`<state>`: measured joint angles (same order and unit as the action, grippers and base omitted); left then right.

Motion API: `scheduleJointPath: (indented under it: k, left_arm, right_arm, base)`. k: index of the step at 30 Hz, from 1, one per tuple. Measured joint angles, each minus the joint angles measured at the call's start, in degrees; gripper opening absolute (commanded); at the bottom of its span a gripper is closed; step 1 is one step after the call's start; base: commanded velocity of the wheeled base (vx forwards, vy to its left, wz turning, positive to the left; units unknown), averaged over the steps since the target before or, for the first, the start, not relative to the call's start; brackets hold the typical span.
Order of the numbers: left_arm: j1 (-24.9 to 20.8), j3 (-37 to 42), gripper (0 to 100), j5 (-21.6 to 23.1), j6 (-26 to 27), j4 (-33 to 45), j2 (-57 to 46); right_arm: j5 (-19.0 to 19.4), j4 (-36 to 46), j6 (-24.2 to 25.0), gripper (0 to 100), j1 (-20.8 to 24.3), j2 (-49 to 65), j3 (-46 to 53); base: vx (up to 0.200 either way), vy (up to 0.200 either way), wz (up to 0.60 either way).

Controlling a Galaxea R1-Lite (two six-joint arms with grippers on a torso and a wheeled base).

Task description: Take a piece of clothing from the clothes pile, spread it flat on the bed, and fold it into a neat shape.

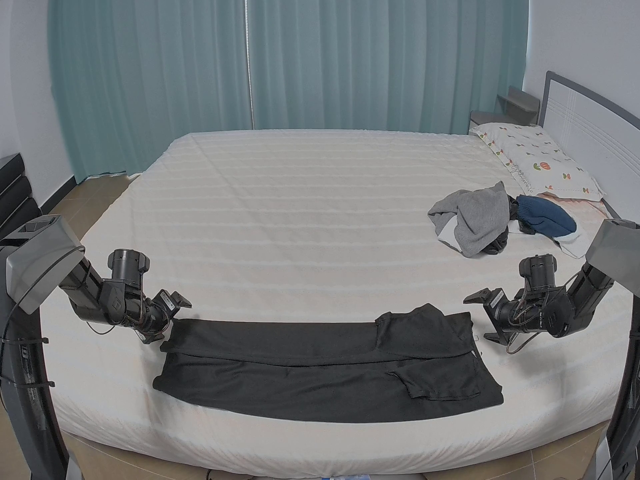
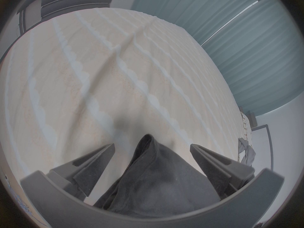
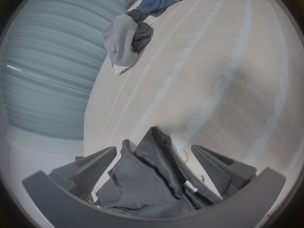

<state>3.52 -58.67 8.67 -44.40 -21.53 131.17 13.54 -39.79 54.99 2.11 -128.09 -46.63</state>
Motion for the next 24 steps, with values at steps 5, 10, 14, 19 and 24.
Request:
scheduleJointPath:
  k: [5, 10, 14, 19, 24]
  left_arm:
    - [0.0, 4.4, 100, 0.3, -1.2, -2.0, -2.8]
    - [0.1, 8.5, 100, 0.5, -1.7, -3.8, -4.9]
    - [0.1, 11.0, 100, 0.5, -1.5, -4.2, -6.5]
    - [0.0, 13.5, 100, 0.5, -1.2, -6.4, -7.4]
    - [-0.2, 14.9, 100, 0.5, 0.5, -7.2, -7.4]
  right_arm:
    - [1.5, -4.7, 0.0, 100, 0.3, 2.1, 5.5]
    - [2.0, -6.2, 0.0, 100, 0.3, 3.2, 8.1]
    - [2.1, -6.3, 0.0, 100, 0.4, 3.6, 8.7]
    - [2.1, -6.3, 0.1, 100, 0.4, 3.5, 8.8]
    - [2.1, -6.3, 0.1, 100, 0.4, 3.5, 8.6]
  base:
    - [-0.2, 0.0, 0.0]
    - [-0.2, 0.0, 0.0]
    - [-0.1, 0.0, 0.0]
    - [0.0, 0.0, 0.0]
    - [0.0, 0.0, 0.0]
